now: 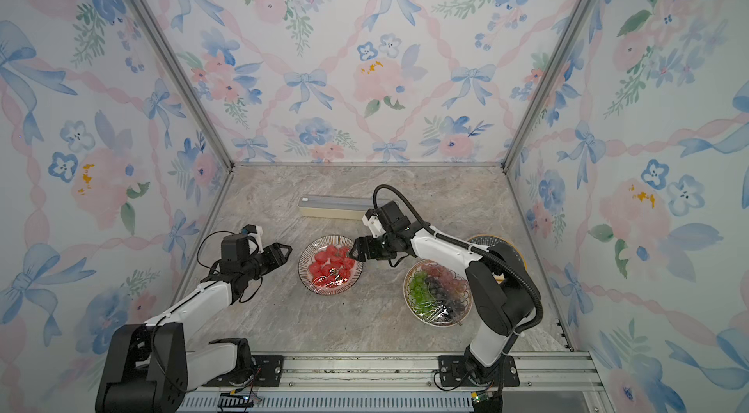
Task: Wrap the plate with plastic wrap
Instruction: Cover the plate with plastic wrap.
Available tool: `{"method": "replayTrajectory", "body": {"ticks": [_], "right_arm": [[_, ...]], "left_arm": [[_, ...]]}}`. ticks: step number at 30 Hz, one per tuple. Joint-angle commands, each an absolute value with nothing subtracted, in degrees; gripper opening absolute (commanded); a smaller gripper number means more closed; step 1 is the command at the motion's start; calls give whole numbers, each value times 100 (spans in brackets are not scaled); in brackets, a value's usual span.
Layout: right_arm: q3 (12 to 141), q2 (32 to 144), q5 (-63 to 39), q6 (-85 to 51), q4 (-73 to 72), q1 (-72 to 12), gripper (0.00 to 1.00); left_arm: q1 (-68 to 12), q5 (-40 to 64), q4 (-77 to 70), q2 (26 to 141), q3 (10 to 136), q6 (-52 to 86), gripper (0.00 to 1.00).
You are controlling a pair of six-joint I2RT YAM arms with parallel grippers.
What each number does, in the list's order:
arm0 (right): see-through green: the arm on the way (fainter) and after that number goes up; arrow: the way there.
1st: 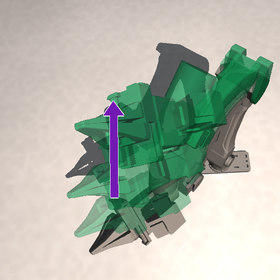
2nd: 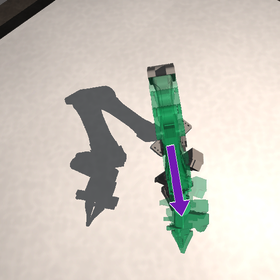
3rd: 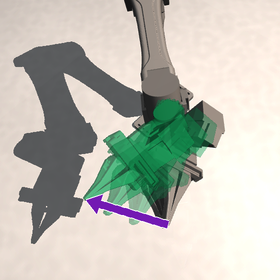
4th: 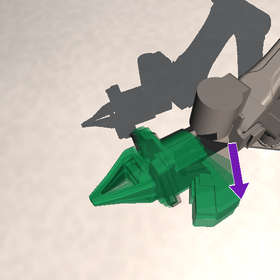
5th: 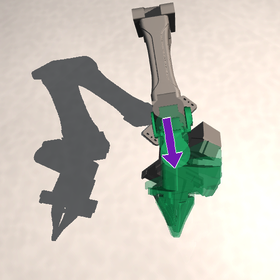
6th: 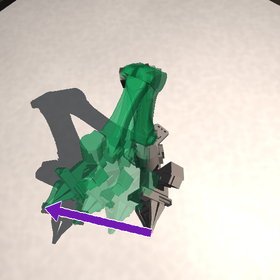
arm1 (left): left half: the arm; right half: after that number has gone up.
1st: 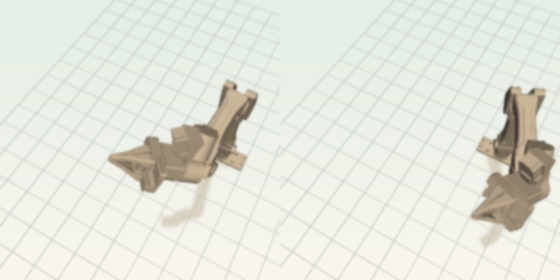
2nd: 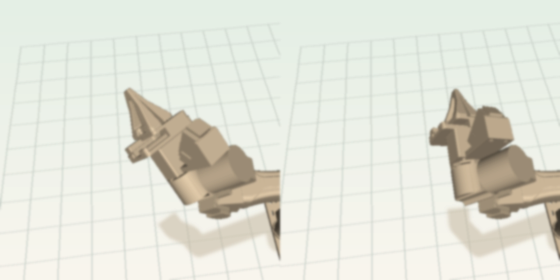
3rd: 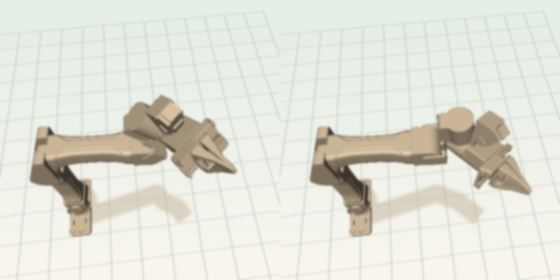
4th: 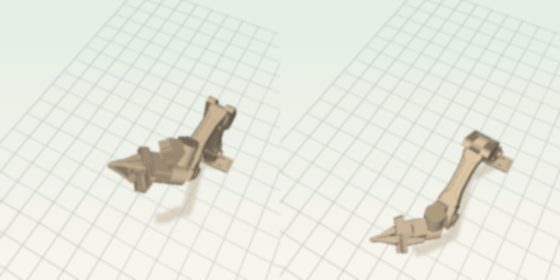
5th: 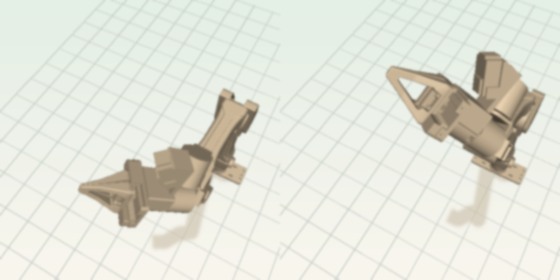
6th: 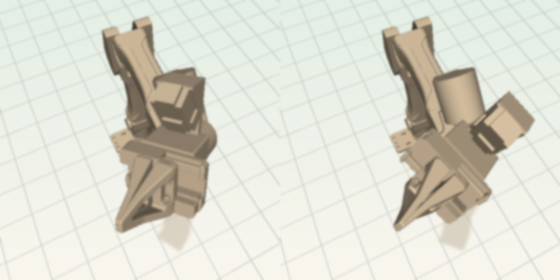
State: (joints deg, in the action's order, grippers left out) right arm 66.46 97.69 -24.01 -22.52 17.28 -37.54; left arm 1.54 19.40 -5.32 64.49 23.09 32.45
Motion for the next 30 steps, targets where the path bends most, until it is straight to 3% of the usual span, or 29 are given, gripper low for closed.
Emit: {"method": "replayTrajectory", "body": {"ticks": [1, 6, 16, 30], "right_arm": [[7110, 9892, -2403, -1334, 1594, -3804, 89], [8099, 10818, -3024, -865, 1305, -3965, 92], [9800, 12414, -3808, -424, 1647, -4152, 92], [10797, 13455, -4113, -146, 2416, -4190, 92]], "left_arm": [[175, 1986, 128, 6006, 2300, 3198, 79], [152, 2302, 231, 5254, 1845, 3754, 98], [132, 2628, 221, 5115, 1496, 4621, 98], [1, 2742, 220, 5320, 1406, 4667, 98]]}}
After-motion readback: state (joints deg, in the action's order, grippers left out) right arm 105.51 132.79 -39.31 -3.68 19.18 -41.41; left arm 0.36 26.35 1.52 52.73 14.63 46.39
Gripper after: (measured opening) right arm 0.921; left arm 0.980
